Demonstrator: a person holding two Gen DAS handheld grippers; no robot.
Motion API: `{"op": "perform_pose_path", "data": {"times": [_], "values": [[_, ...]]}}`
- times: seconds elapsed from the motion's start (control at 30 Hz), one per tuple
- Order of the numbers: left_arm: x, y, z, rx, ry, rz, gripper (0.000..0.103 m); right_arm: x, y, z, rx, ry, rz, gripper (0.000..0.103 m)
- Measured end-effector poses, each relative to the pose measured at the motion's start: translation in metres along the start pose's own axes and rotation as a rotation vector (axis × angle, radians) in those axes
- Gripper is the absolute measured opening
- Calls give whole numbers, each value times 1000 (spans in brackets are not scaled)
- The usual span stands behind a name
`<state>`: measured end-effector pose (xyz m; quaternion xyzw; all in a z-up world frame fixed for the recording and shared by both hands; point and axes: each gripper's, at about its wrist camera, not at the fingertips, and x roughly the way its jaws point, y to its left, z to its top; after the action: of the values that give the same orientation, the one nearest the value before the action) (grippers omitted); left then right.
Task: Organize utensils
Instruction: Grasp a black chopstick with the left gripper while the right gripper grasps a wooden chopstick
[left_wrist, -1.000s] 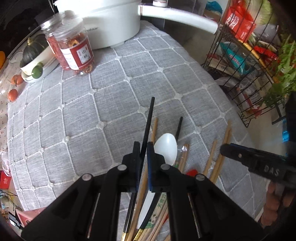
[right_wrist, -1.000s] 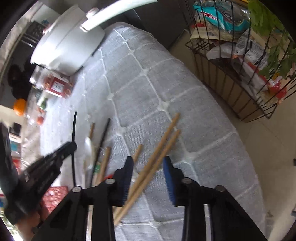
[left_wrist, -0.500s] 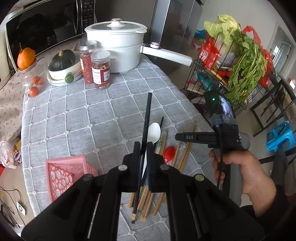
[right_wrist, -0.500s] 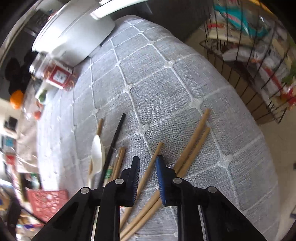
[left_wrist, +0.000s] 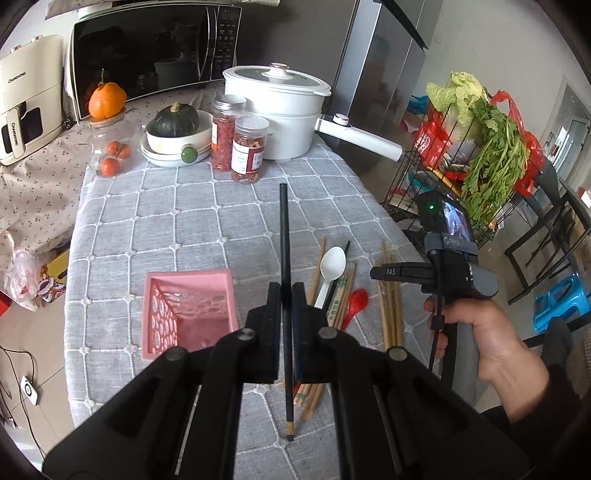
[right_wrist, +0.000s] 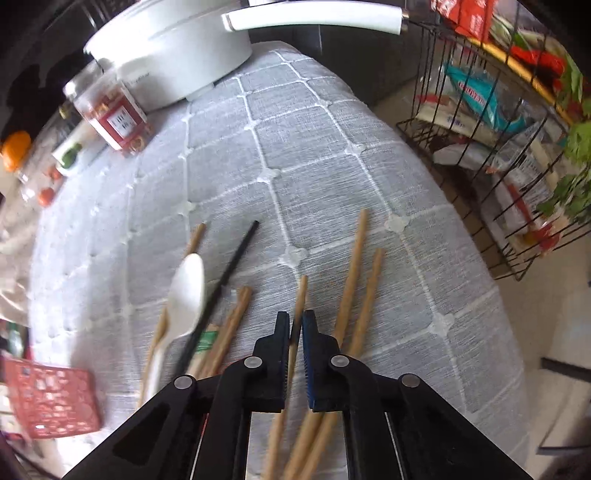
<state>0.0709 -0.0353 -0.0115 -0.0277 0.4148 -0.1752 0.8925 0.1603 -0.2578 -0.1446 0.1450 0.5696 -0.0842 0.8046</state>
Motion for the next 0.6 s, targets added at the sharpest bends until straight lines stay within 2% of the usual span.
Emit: {"op": "perform_pose_path", "data": {"times": [0.13, 0.33, 0.6], "values": [[-12, 1, -6, 1, -24, -17, 6, -34, -2, -6, -5, -73, 77, 5], [-32, -5, -8, 30, -79, -23, 6, -103, 5, -20, -33, -237, 197, 5], [-64, -11, -4, 47, -172, -54, 6, -185, 18, -50, -122, -453, 278, 5]]}}
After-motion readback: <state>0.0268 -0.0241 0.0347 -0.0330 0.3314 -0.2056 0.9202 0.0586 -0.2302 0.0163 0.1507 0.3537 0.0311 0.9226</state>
